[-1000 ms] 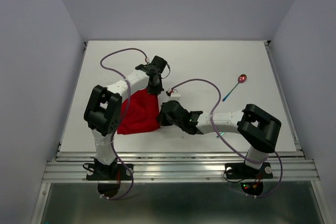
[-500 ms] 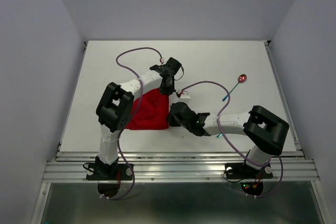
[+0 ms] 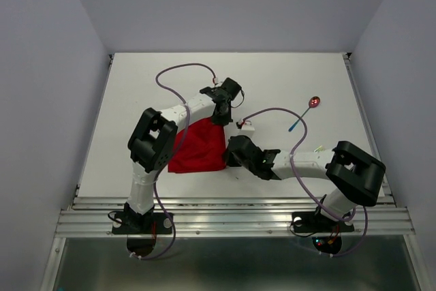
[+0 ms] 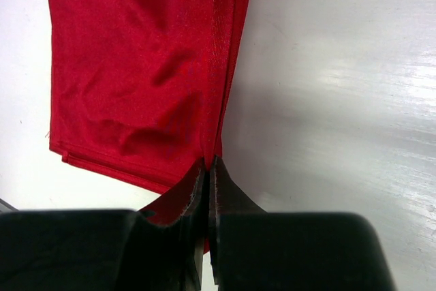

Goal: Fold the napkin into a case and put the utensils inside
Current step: Turn over the upper triangle folded napkin at the center of the board.

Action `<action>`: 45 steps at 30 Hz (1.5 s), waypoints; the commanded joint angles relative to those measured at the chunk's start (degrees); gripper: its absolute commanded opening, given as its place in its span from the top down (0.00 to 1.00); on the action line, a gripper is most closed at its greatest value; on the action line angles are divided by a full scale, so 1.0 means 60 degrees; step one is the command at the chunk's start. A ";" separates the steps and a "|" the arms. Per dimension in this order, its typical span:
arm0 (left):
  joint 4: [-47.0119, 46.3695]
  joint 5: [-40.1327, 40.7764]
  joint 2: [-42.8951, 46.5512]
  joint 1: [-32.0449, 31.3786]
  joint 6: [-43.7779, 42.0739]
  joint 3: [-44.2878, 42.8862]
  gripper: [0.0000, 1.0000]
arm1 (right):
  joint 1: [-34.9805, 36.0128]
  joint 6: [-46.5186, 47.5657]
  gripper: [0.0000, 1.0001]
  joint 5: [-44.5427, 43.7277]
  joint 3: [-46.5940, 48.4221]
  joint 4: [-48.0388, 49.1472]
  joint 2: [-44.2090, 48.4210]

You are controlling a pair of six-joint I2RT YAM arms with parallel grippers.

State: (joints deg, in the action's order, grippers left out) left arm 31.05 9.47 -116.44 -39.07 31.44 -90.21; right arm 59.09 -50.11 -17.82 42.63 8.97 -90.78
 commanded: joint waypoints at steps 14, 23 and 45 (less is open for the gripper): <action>-0.1293 0.1380 -0.0558 0.0125 0.0282 -0.1414 1.00 | 0.0186 -0.0028 0.37 0.0583 -0.0308 -0.0616 0.0423; -0.1220 0.1087 -0.0998 0.0022 0.0224 -0.1678 1.00 | -0.0091 -0.0233 0.25 -0.0529 -0.0762 -0.1479 0.1856; -0.1468 0.0311 -0.0662 -0.0095 -0.0142 -0.2059 0.27 | -0.1733 -0.0307 0.25 -0.1043 -0.1979 -0.2989 0.4056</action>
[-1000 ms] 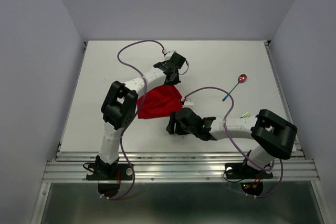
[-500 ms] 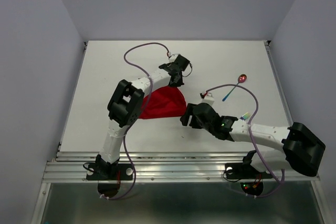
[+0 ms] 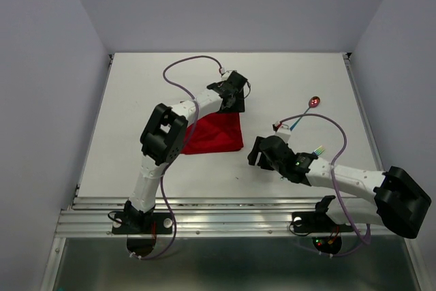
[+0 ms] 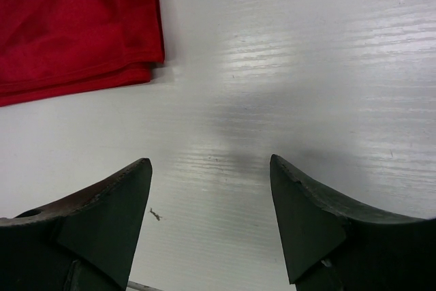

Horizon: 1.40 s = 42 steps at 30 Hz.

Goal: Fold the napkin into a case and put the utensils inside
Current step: Turn over the upper triangle folded napkin at the center of the board.

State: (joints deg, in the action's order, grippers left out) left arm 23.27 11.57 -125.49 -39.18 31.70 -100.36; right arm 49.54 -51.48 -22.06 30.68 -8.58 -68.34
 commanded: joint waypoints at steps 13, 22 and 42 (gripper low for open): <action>-0.0011 0.0342 0.2706 0.0186 -0.0304 0.0084 0.27 | -0.1312 0.1504 0.28 0.0790 0.2280 -0.0079 -0.1569; -0.0640 -0.0273 0.4552 0.1329 0.0033 0.2998 0.29 | -0.1972 0.2340 0.37 0.2929 0.4305 0.0404 -0.4443; -0.0875 -0.0917 0.5490 0.1828 0.0399 0.5197 0.30 | -0.1972 0.2589 0.97 0.4732 0.1832 0.0903 -0.3540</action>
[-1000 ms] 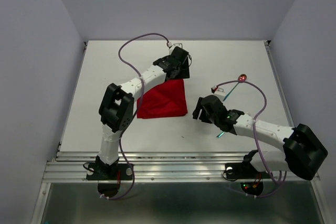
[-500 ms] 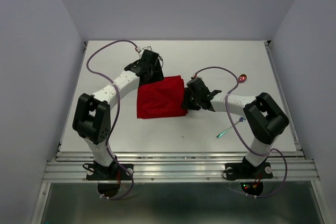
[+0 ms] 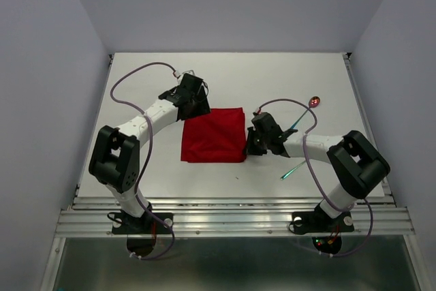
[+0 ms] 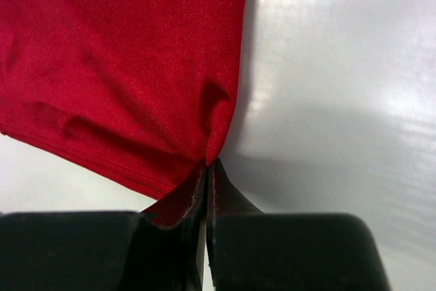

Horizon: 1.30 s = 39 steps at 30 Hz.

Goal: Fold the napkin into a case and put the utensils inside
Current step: Turn over the upper triangle folded napkin at the center of the board, then move the lower triangle-folded napkin to the center of the board.

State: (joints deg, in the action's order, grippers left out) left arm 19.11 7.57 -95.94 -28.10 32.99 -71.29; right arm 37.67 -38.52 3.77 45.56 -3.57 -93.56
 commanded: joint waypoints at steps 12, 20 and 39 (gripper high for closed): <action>-0.0007 0.0012 0.0038 0.0287 -0.0210 -0.0028 0.33 | -0.1267 0.0532 0.53 -0.0292 0.0227 -0.0400 0.1312; -0.0564 -0.0574 -0.0328 0.1255 -0.0855 0.0104 0.35 | -0.2088 0.1103 0.55 0.0324 0.2499 -0.0386 -0.0548; -0.2262 -0.2565 -0.1090 0.2266 -0.0738 0.0777 0.45 | -0.2411 0.1381 0.64 0.1349 0.5018 -0.0400 -0.3376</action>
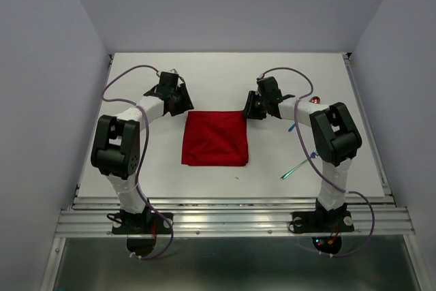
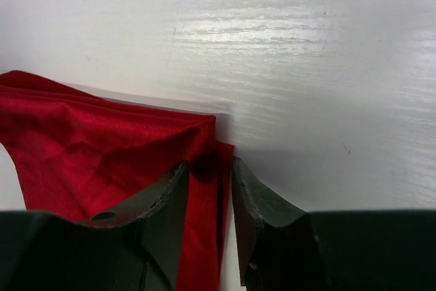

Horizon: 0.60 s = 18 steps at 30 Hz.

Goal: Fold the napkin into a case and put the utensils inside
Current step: Move the lower triangle-folded napkin to the center of the board.

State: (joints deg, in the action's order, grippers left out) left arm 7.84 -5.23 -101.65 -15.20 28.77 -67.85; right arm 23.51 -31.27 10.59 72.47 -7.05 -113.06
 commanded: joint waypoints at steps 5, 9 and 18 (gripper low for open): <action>-0.0515 -0.0577 -0.0315 0.0160 -0.0020 0.0293 0.46 | -0.0051 0.0201 0.66 0.0183 0.0695 0.0193 -0.0244; -0.0632 -0.0796 -0.0417 0.0234 -0.0035 0.0323 0.45 | -0.0051 0.0231 0.67 0.0067 0.0798 0.0193 -0.0303; -0.0632 -0.1164 -0.0916 0.0234 -0.0006 0.0307 0.53 | -0.0051 0.0318 0.64 0.0051 0.0959 0.0179 -0.0361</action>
State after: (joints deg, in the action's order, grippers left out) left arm 4.47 -11.62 -107.74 -14.13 29.08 -66.06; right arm 23.51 -30.63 10.79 75.35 -7.03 -114.74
